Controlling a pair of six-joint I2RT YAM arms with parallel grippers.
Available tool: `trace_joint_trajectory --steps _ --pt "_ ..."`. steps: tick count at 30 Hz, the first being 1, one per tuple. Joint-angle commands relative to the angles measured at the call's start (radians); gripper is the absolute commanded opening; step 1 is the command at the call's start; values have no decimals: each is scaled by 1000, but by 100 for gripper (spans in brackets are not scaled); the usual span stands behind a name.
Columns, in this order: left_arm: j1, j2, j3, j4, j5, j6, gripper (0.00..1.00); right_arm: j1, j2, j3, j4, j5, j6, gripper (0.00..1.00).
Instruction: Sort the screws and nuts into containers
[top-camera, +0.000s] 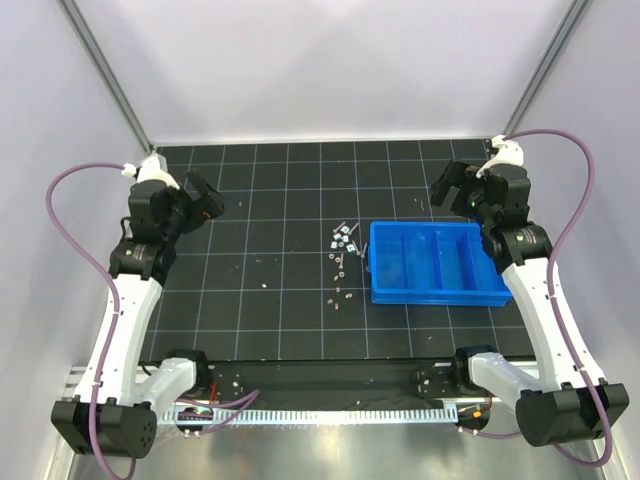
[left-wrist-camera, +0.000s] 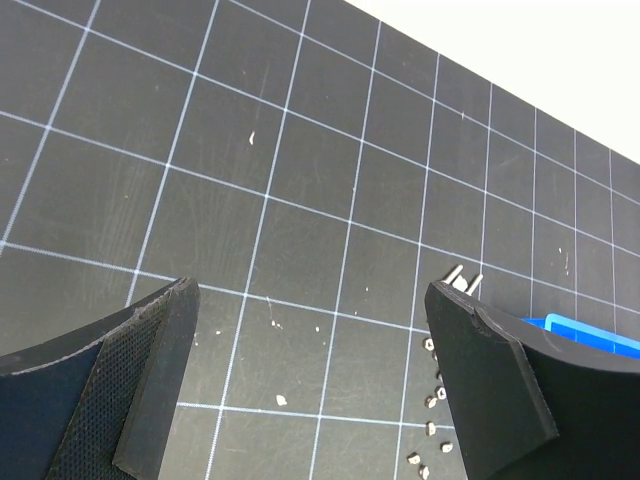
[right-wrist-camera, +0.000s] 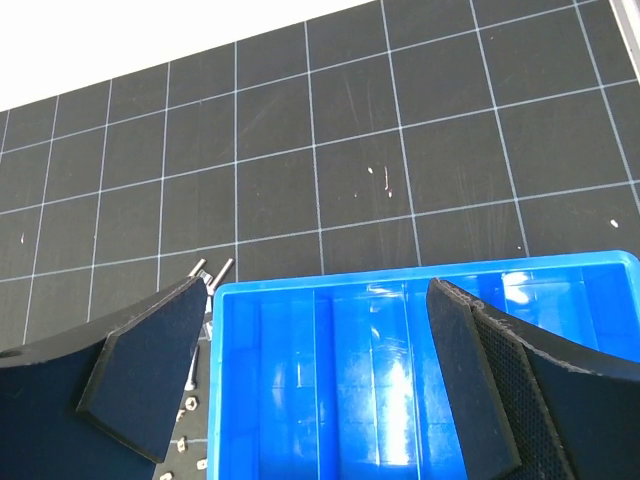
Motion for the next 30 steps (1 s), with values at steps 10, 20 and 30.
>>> trace_joint_trajectory --steps 10,20,30 --pt "-236 87 80 11 -49 69 100 -3 50 -32 45 -20 66 99" --pt "-512 448 205 74 -120 72 79 3 140 -13 65 -14 78 100" --pt "-578 831 458 65 -114 106 70 32 145 -14 100 -50 119 100"
